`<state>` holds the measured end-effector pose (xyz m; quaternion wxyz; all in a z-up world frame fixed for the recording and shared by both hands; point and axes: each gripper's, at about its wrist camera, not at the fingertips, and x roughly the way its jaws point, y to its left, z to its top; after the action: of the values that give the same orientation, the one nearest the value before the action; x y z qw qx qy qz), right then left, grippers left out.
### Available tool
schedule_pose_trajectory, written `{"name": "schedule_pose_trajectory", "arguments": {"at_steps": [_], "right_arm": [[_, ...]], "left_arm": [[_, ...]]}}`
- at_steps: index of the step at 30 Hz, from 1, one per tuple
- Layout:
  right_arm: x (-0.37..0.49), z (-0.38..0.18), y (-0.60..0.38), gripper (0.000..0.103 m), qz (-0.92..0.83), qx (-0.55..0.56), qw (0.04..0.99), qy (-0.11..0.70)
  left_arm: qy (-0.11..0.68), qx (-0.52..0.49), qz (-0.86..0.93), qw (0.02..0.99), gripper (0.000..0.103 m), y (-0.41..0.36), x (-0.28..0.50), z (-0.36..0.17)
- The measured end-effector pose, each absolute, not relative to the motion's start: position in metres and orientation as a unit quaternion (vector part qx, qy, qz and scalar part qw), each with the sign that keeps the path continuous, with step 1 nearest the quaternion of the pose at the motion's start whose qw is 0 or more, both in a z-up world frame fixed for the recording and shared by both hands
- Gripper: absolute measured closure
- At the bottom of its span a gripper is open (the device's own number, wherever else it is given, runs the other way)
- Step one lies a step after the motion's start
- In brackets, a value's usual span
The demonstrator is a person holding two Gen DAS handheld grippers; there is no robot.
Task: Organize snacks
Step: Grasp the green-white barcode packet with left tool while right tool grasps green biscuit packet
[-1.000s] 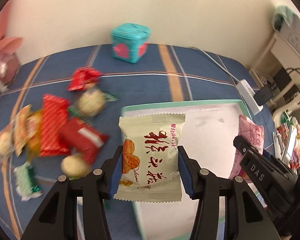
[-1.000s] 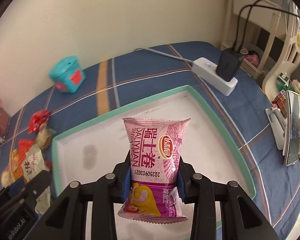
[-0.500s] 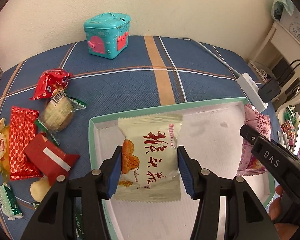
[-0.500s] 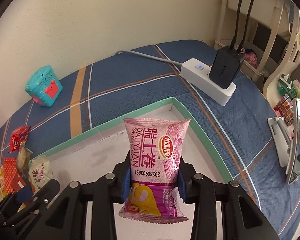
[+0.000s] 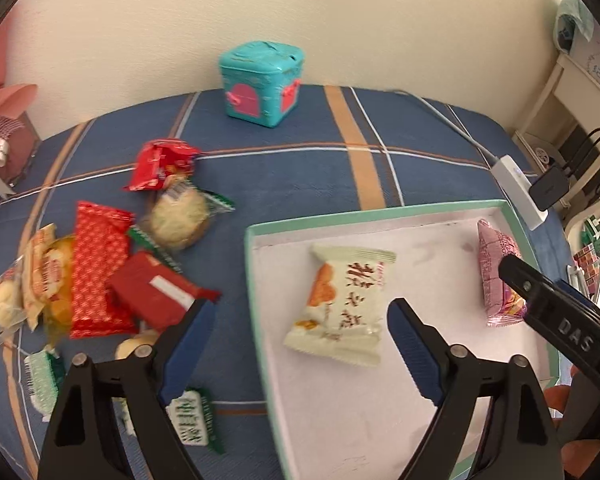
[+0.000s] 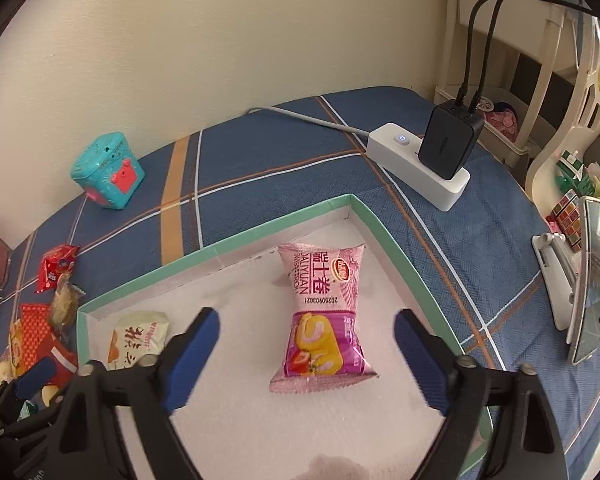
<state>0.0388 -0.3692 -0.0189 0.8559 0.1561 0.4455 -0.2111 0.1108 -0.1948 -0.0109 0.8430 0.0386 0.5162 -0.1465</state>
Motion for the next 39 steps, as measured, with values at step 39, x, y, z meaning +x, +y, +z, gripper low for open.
{"name": "schedule_pose_trajectory", "arguments": {"at_steps": [39], "right_arm": [[-0.002,-0.008,-0.224,0.0,-0.066,0.129,0.876,0.461]], "left_arm": [[0.521,-0.05,0.018,0.852,0.011,0.007,0.066,0.017]]}}
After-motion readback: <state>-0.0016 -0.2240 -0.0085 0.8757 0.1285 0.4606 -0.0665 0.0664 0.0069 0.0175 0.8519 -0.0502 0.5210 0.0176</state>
